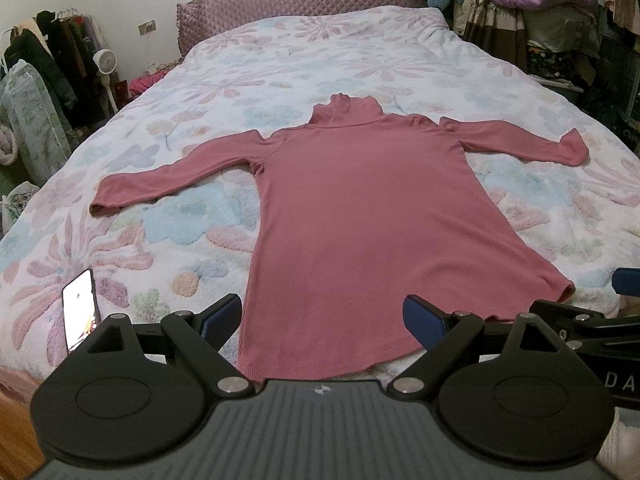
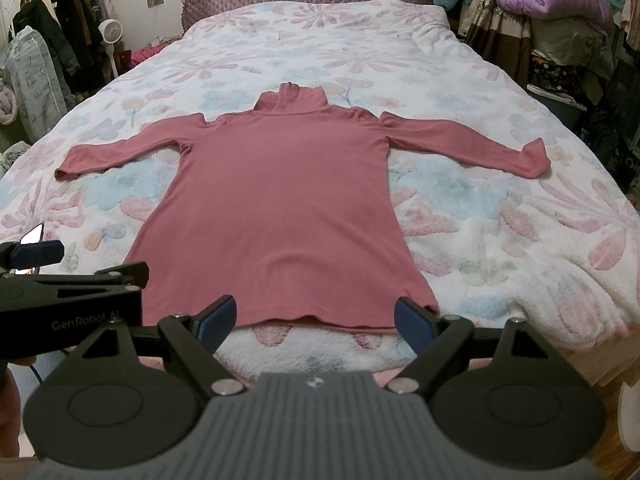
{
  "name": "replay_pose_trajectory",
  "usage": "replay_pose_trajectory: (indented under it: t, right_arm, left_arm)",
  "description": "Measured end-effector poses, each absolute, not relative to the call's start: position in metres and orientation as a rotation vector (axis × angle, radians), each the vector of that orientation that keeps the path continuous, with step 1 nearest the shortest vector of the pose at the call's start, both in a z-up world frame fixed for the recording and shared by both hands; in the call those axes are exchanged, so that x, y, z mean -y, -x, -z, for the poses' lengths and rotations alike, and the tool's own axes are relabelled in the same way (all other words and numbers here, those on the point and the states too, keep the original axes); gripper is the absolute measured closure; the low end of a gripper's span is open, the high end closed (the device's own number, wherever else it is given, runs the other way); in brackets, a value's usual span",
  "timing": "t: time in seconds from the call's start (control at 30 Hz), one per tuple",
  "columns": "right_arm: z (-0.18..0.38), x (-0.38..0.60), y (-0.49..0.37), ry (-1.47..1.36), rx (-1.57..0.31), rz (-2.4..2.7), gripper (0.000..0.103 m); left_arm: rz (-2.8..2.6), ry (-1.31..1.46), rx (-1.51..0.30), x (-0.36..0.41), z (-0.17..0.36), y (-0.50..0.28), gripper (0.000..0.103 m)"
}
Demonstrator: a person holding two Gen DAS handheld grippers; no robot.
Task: Fold small clothes
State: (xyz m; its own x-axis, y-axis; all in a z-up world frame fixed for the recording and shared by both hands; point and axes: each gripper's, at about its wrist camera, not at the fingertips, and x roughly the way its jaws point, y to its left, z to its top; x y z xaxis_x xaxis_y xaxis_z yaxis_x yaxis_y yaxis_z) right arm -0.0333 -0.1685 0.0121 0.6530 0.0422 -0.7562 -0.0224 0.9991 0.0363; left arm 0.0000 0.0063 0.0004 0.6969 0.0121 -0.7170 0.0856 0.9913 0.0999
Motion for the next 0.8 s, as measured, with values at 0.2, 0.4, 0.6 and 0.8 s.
replay_pose_trajectory:
  t: [0.2, 0.4, 0.6, 0.8]
  right_arm:
    - [-0.01, 0.1673, 0.0338, -0.025, -0.86, -0.038, 0.021]
    - [-0.0098, 0.1673, 0.0337, -0.024, -0.86, -0.038, 0.021]
    - [-0.011, 0.1672, 0.0338, -0.025, -0.861, -0.038, 0.021]
    - [-0.0097, 0.1686, 0.0354, -0.025, -0.862, -0.038, 0.021]
  left_arm:
    - [0.042, -0.13, -0.799, -0.0068, -0.0001, 0.0, 0.0]
    - [0.041, -0.13, -0.8, -0.0067, -0.0001, -0.0001, 0.0]
    - [0.042, -0.13, -0.8, -0.0067, 0.0, -0.0002, 0.0]
    - [0.042, -0.129, -0.802, -0.0079, 0.0005, -0.0003, 0.0]
